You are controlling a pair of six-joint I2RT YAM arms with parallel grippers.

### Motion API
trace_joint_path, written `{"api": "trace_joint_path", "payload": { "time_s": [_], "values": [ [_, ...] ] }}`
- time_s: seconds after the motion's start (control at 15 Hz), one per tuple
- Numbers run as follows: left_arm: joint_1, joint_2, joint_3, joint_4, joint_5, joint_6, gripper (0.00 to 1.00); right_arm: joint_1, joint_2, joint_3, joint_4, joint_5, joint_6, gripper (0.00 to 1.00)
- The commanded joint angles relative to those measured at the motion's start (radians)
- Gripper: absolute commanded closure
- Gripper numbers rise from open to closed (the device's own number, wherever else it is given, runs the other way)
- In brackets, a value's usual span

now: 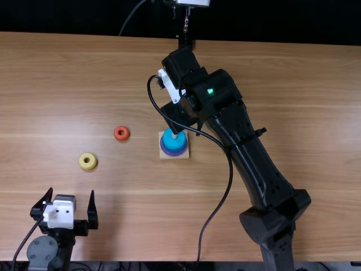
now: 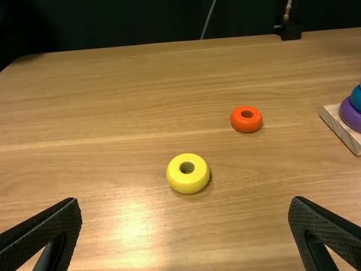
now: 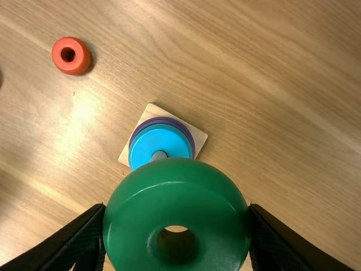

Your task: Build the Hanoi tower: stack the rings onto the peg from bottom to top in this color order: purple, dark blue, light blue, dark green, light green, yellow, orange.

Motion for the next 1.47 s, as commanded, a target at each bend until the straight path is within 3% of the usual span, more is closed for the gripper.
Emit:
{"api": "trace_joint_path", "payload": {
  "time_s": [0.0, 1.4],
  "values": [
    [-0.005, -0.012, -0.106, -0.081, 0.008, -0.003, 0.00, 0.002, 0.024, 0.036, 0.000, -0.002, -0.003, 1.00],
    [-0.005, -0.012, -0.106, -0.081, 0.008, -0.003, 0.00, 0.031, 0.024, 0.034, 0.000, -0.002, 0.007, 1.00]
  ]
}}
